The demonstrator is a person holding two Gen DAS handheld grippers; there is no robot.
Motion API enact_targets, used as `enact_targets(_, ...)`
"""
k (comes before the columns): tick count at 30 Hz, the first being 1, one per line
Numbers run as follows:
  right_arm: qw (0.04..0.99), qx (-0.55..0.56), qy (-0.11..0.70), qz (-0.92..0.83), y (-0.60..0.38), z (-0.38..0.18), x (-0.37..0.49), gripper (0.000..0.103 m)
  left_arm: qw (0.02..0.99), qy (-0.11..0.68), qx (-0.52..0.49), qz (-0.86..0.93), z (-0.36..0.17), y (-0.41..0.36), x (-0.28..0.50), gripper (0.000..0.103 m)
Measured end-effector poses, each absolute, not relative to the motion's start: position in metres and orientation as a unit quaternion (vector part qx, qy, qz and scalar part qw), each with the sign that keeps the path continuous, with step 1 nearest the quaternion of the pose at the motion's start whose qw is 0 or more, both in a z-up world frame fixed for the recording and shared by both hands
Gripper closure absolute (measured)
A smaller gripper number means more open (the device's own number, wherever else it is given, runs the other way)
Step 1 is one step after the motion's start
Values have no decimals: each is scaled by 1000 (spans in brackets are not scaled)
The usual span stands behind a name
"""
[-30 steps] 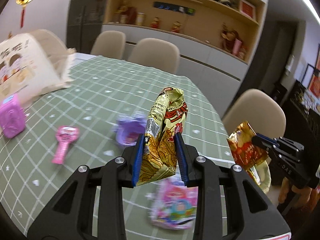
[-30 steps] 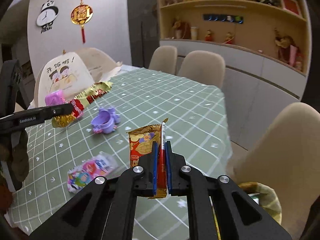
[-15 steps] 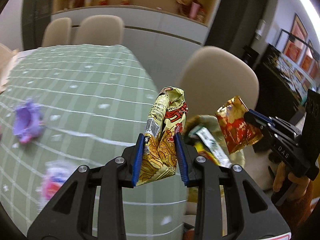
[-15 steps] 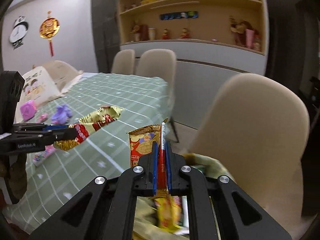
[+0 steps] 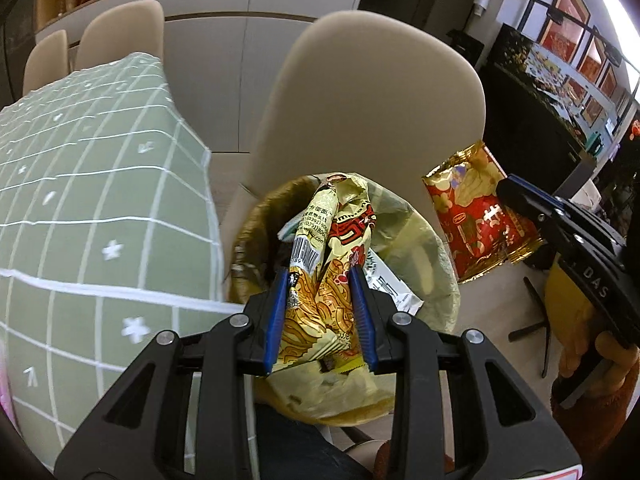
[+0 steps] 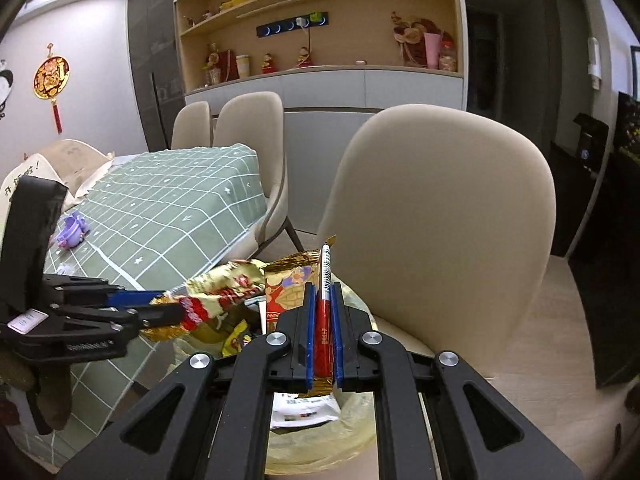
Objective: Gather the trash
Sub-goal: 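Open the left gripper over the bin while the right gripper releases the red wrapper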
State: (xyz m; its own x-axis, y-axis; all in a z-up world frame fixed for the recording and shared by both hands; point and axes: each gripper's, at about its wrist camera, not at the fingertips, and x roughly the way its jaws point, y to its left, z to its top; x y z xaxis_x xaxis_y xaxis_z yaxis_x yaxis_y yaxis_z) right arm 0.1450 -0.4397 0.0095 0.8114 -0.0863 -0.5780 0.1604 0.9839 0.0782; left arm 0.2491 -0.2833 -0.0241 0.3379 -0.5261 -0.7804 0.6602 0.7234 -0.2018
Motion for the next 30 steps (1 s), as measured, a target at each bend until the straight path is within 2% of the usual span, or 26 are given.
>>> enact_targets(5,949,66,301,-63,-446,5,144,94,811,448,85,-366,-30,-294,247,73)
enact_targets(9,948,74,305,-59,-446,1,149,94,808,455,72,-368,-34,-294,253,53)
enact_targets(23,944,57,325,-1,-399,-23,185,94,825,443,23,-350,-9,-242,250,52)
enact_targets(25,935,12,353,-10,-383,-44,202,94,826,444,19,-346,-6,-232,248,52)
enact_targets(30,893,-3,450,-6,-375,-105,230,94,832,439,8,-338,4,-203,242,52)
